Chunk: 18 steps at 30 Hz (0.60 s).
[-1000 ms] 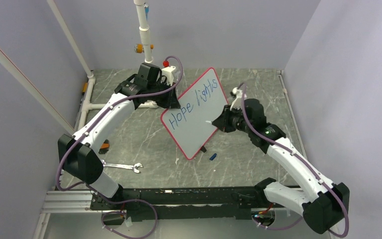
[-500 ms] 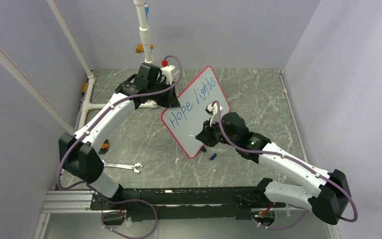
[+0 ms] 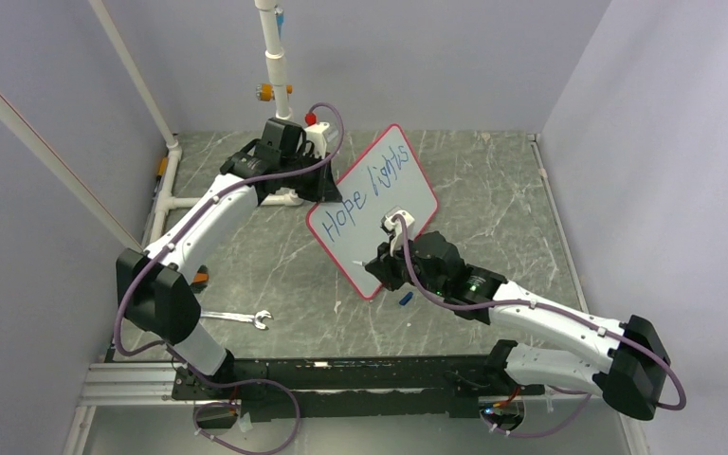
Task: Write a sentence on the whiteboard
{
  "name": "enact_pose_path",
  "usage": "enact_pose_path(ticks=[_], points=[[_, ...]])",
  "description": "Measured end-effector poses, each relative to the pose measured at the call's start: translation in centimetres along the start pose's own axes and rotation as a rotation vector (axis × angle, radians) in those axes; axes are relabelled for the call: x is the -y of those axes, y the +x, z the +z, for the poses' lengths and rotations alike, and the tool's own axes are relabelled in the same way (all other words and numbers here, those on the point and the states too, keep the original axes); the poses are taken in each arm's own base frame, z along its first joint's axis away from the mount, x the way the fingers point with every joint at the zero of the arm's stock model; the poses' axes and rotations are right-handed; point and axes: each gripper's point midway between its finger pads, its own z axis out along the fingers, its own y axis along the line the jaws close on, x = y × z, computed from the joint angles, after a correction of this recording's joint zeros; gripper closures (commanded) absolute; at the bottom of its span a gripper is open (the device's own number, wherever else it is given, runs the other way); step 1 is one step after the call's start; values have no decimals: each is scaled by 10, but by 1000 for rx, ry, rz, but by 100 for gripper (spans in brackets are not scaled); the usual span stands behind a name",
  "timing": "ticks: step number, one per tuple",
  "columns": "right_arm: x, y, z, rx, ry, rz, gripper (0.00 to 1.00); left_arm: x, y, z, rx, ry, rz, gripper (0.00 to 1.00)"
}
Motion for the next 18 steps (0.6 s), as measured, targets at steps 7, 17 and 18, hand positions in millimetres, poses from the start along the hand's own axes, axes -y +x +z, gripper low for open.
enact_pose_path(ticks=[7, 17, 18], points=[[-1, -4, 9, 23, 8, -15, 100, -1, -1, 2, -3, 7, -3, 100], [-4, 10, 23, -14, 2, -26, 100, 0, -1, 3, -3, 11, -3, 100], [-4, 9, 24, -13, 4, -26, 100, -1, -1, 3, -3, 10, -4, 100]])
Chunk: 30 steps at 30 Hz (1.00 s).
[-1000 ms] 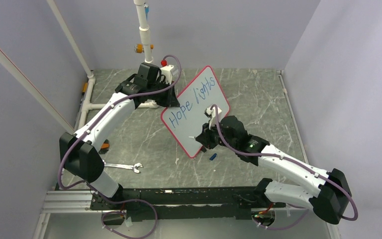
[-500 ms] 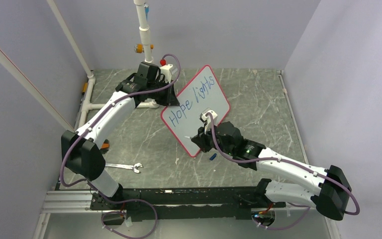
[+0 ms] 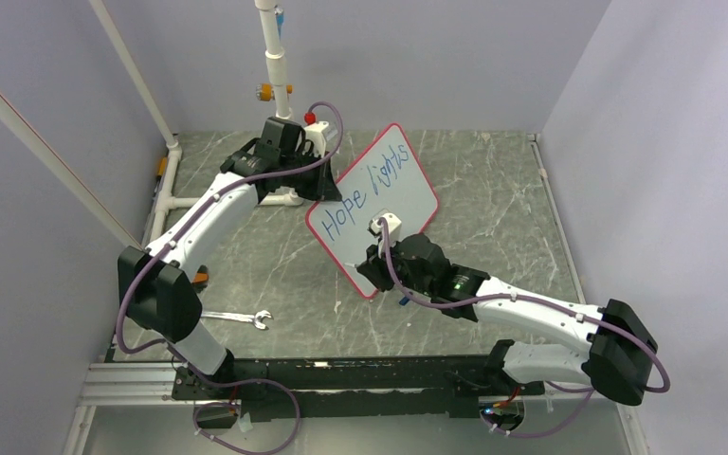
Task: Write a sentence on the whiteboard
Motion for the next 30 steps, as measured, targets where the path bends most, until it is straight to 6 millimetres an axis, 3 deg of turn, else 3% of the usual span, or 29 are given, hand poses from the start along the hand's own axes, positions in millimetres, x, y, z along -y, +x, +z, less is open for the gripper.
enact_pose_path(ticks=[11, 21, 30], points=[[6, -2, 4, 5, 50, -2, 100, -4, -1, 1, 3, -5, 3, 100], [26, -14, 4, 36, 173, 7, 100, -4, -1, 2, 2, -5, -6, 100], [21, -28, -9, 79, 153, 25, 100, -3, -1, 2, 2, -3, -12, 100]])
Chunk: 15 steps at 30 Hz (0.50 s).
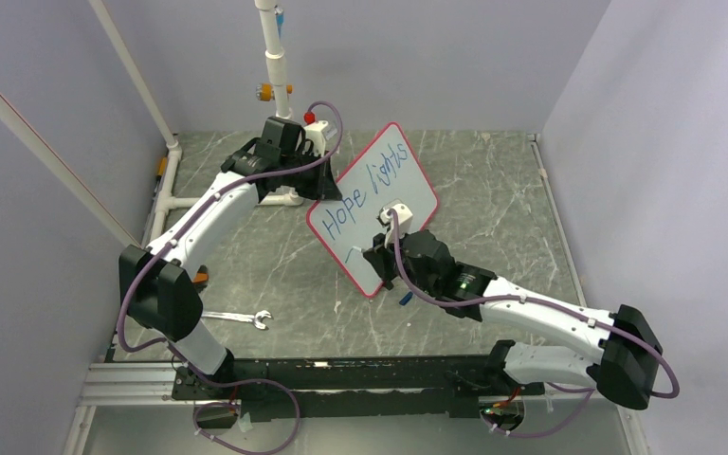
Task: Write a sentence on the whiteboard
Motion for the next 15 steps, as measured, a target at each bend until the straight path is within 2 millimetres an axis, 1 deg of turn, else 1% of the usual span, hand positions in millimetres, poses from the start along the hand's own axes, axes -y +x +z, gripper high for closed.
enact_pose_path(ticks=[2, 5, 11, 15], points=[[-3, -3, -2, 8, -16, 6, 100, 0, 0, 0, 0, 0, 0, 100], [-7, -1, -1, -1, -36, 11, 100, 0, 0, 0, 0, 0, 0, 100], [-13, 5, 8, -32, -57, 9, 100, 0, 0, 0, 0, 0, 0, 100], [-17, -2, 14, -31, -64, 10, 100, 0, 0, 0, 0, 0, 0, 100]])
